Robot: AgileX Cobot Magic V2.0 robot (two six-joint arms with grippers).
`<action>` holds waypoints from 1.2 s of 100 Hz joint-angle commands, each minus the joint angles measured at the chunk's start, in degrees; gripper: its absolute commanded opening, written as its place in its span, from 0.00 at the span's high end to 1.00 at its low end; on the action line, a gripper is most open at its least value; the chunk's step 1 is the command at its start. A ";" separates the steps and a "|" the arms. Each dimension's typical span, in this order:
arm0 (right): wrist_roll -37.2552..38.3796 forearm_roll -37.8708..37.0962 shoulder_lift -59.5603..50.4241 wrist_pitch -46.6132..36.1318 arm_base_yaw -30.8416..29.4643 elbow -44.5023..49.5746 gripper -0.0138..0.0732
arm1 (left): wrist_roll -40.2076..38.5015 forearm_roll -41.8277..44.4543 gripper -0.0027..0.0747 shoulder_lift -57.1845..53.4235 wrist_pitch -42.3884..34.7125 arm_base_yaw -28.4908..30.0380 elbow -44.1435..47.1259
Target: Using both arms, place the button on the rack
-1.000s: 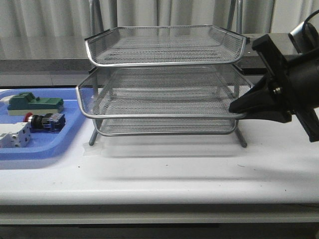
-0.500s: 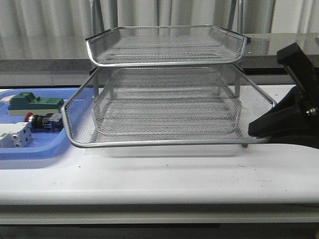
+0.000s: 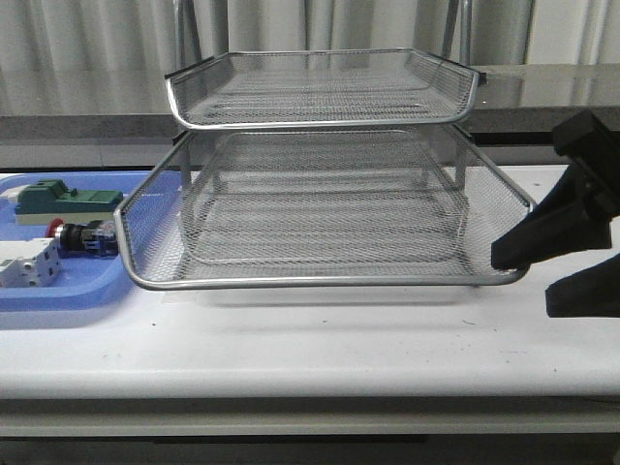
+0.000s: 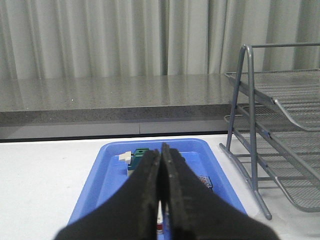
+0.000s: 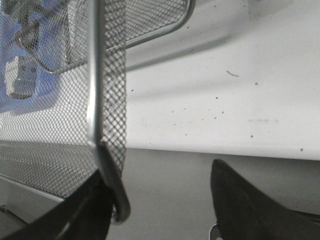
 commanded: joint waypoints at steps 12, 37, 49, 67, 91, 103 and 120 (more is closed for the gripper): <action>1.22 -4.79 -7.34 1.42 -0.37 -0.90 0.31 | -0.38 -0.25 0.99 0.50 -4.25 0.10 2.65; 13.11 -19.96 -17.62 0.41 -0.37 -1.21 0.31 | -0.38 -0.25 0.99 0.50 -4.25 0.10 2.65; 22.95 -32.10 -22.36 0.98 -0.37 -3.14 0.31 | -0.38 -0.25 0.99 0.50 -4.25 0.10 2.65; 39.32 -53.65 -28.52 5.57 -0.37 -9.59 0.31 | -0.38 -0.25 0.99 0.50 -4.25 0.10 2.65; 54.65 -74.58 -35.16 11.84 -0.37 -16.07 0.31 | -0.38 -0.25 0.99 0.50 -4.25 0.10 2.65; 58.32 -80.65 -39.08 14.00 -0.37 -16.96 0.31 | -0.38 -0.25 0.99 0.50 -4.25 0.10 2.65; 60.40 -83.66 -45.51 14.86 -0.37 -16.96 0.31 | -0.38 -0.25 0.99 0.50 -4.25 0.10 2.65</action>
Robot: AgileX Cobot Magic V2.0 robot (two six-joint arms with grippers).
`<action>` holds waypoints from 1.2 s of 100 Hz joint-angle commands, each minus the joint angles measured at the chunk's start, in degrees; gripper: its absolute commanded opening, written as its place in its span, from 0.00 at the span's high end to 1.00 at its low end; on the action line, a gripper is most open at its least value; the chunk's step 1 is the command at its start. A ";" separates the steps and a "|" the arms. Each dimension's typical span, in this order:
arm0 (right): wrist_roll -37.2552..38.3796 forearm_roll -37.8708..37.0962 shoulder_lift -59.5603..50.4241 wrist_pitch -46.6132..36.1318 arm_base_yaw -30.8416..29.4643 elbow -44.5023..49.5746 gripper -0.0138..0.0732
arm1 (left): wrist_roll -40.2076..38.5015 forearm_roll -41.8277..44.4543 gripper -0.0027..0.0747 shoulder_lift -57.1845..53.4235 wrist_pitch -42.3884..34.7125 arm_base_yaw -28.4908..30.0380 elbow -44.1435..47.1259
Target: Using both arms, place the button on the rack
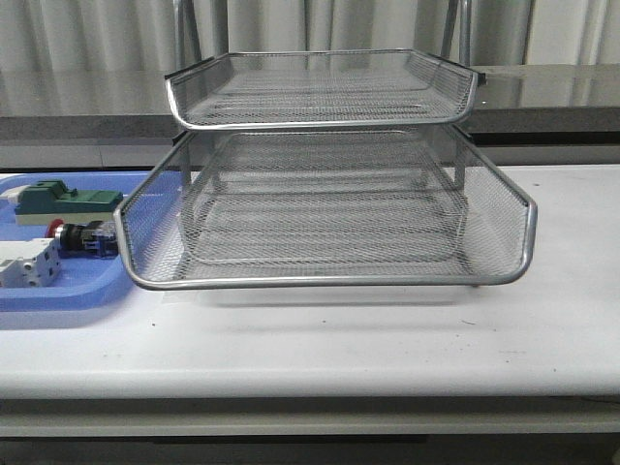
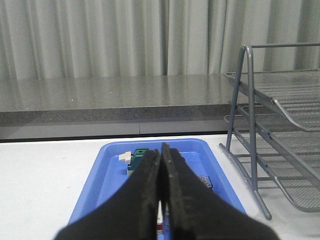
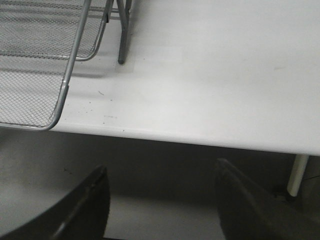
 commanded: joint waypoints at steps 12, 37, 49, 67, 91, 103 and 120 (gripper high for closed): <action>1.10 -2.03 -6.46 -2.28 -0.27 -1.97 0.31 | -0.38 -0.25 0.99 0.50 -4.25 0.10 2.65; 1.10 -3.02 -10.52 -2.28 -0.27 -1.97 0.61 | -0.38 -0.25 0.99 0.50 -4.25 0.10 2.65; 1.10 -3.02 -10.52 -2.15 -0.27 -1.97 0.80 | -0.38 -0.25 0.99 0.50 -4.25 0.10 2.65; 1.10 -3.02 -10.52 -2.15 -0.27 -1.97 0.92 | -0.38 -0.25 0.99 0.50 -4.25 0.10 2.65; 1.10 -3.02 -10.52 -2.15 -0.27 -1.97 0.92 | -0.38 -0.25 0.99 0.50 -4.25 0.10 2.65; 1.10 -3.02 -10.52 -2.15 -0.27 -1.97 0.92 | -0.38 -0.25 0.99 0.50 -4.25 0.10 2.65; 1.10 -3.02 -10.52 -2.15 -0.27 -1.97 0.92 | -0.38 -0.25 0.99 0.50 -4.25 0.10 2.65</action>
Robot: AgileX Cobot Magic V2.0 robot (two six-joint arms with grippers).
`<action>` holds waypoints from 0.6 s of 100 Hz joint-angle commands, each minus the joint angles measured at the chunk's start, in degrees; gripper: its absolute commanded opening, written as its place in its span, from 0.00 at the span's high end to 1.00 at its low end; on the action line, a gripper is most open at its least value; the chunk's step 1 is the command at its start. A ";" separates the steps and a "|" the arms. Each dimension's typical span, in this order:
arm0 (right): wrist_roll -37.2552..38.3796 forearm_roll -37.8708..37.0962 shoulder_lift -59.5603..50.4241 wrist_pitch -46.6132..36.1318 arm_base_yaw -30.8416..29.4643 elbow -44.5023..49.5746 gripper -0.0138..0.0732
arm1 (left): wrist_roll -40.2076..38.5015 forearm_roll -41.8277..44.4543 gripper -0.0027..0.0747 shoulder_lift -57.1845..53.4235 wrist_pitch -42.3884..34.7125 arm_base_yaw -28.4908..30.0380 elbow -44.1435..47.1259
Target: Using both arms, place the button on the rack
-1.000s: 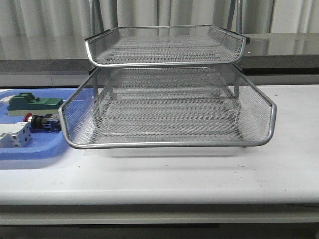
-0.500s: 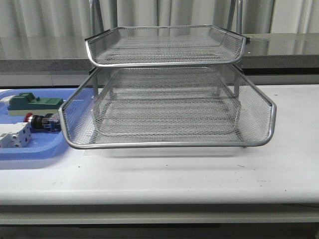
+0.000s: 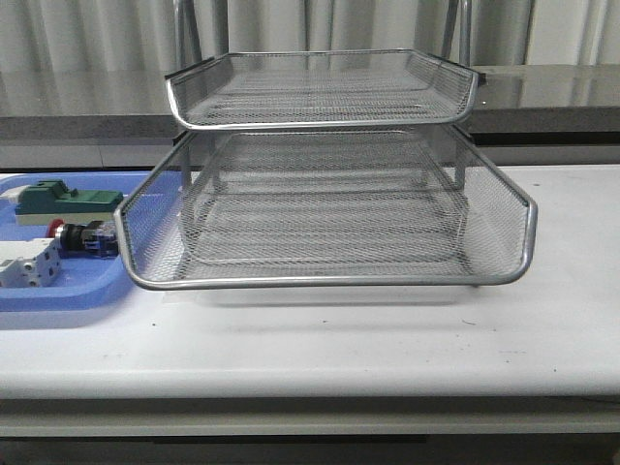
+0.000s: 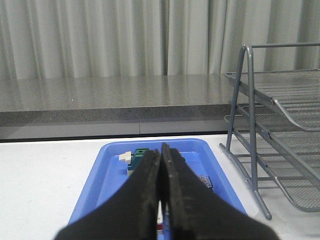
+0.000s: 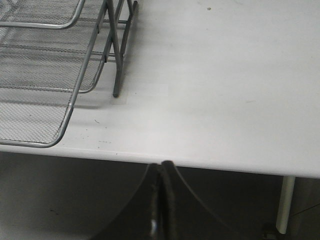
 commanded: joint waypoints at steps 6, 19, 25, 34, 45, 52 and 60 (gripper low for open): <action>0.06 -0.65 0.33 -3.31 -0.27 -1.97 0.92 | -0.38 -0.25 0.99 0.50 -4.25 0.10 2.65; 0.06 -0.65 0.33 -3.31 -0.27 -1.97 0.92 | -0.38 -0.25 0.99 0.50 -4.25 0.10 2.65; 0.06 -0.65 0.33 -3.31 -0.27 -1.97 0.92 | -0.38 -0.25 0.99 0.50 -4.25 0.10 2.65; 0.06 -0.65 0.33 -3.31 -0.27 -1.97 0.92 | -0.38 -0.25 0.99 0.50 -4.25 0.10 2.65; 0.06 -0.65 0.33 -3.31 -0.27 -1.97 0.92 | -0.38 -0.25 0.99 0.50 -4.48 0.10 2.65; 0.06 -0.65 0.33 -3.31 -0.27 -1.97 0.92 | -0.38 -0.25 0.99 0.50 -4.75 0.10 2.65; 0.06 -0.65 0.33 -3.31 -0.27 -1.97 0.92 | -0.41 -1.34 0.99 0.50 -4.75 0.10 1.84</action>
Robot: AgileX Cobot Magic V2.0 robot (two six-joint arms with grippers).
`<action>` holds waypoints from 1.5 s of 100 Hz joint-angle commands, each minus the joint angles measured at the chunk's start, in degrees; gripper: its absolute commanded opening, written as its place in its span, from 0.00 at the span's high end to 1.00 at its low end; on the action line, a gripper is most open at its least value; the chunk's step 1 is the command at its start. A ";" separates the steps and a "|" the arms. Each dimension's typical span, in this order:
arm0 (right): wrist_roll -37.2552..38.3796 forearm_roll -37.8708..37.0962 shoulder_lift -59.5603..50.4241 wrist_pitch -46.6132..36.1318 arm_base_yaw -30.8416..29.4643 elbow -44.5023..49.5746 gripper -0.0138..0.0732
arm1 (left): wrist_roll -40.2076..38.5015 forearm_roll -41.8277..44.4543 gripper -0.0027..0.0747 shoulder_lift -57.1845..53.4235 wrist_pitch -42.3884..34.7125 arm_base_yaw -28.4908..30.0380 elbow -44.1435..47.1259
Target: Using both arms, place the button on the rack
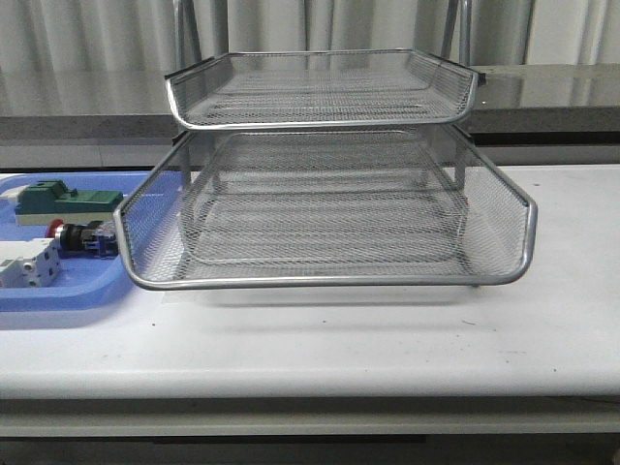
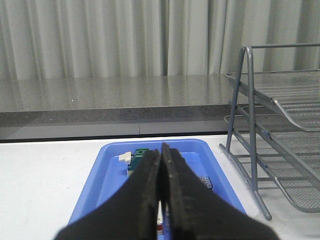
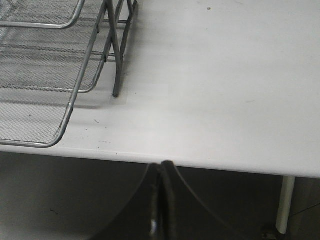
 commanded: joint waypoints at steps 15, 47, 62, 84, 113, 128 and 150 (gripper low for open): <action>-0.03 -0.65 0.33 -3.31 -0.27 -1.97 0.92 | -0.41 -2.78 0.99 0.74 -2.43 0.10 -3.20; -0.03 -0.65 0.33 -3.31 -0.27 -1.97 0.92 | -0.50 -2.83 0.99 15.63 14.78 0.10 -22.99; -0.03 -0.65 0.33 -3.31 -0.27 -1.97 0.92 | -0.40 -1.94 0.99 27.61 22.69 0.10 -33.94; -0.03 -0.65 0.33 -3.31 -0.27 -1.97 0.92 | 1.75 -0.78 0.99 47.18 32.31 0.10 -48.77; -0.03 -0.65 0.33 -3.31 -0.27 -1.97 0.92 | 5.58 -0.25 0.99 67.81 39.71 0.10 -64.50; -0.03 -0.65 0.33 -3.31 -0.27 -1.97 0.92 | 5.85 0.10 0.99 75.12 41.72 0.10 -69.67; -0.03 -0.65 0.33 -3.31 -0.27 -1.97 0.92 | 6.90 0.10 0.69 79.33 42.71 0.10 -72.12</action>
